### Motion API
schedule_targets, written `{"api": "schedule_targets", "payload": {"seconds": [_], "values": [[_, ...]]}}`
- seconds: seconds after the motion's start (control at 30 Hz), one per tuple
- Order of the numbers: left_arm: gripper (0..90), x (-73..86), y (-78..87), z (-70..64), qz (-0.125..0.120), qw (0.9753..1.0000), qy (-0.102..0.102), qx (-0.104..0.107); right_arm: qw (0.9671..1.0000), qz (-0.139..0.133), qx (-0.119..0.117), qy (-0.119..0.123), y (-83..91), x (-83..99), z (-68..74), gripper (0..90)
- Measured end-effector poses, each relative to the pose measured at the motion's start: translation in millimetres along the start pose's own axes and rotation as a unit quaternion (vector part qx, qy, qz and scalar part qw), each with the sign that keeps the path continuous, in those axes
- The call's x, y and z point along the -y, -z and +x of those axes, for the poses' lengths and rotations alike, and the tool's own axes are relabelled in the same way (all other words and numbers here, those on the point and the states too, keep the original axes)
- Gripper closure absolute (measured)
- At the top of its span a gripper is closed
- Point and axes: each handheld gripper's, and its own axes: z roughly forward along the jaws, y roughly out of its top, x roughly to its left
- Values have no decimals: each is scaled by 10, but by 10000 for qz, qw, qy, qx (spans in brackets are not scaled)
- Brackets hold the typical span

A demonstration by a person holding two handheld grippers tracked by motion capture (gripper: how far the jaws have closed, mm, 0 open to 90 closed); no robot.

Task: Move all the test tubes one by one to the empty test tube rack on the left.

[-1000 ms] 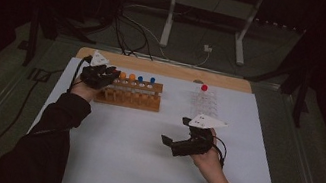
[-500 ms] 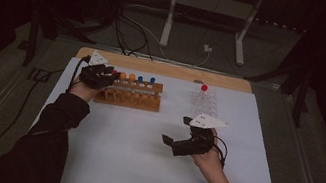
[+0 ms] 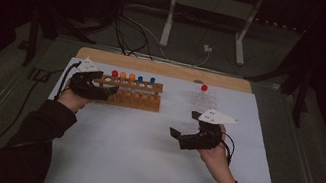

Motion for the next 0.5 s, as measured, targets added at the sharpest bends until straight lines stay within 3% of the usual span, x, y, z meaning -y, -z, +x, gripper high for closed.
{"api": "schedule_targets", "payload": {"seconds": [0.13, 0.5], "values": [[22, 88, 77, -105, 101, 9994, -48, 338, 9999, -28, 159, 19, 19, -32, -97, 0], [15, 340, 201, -369, 118, 9957, -177, 900, 9987, -108, 495, -109, 69, -74, -439, 0]]}}
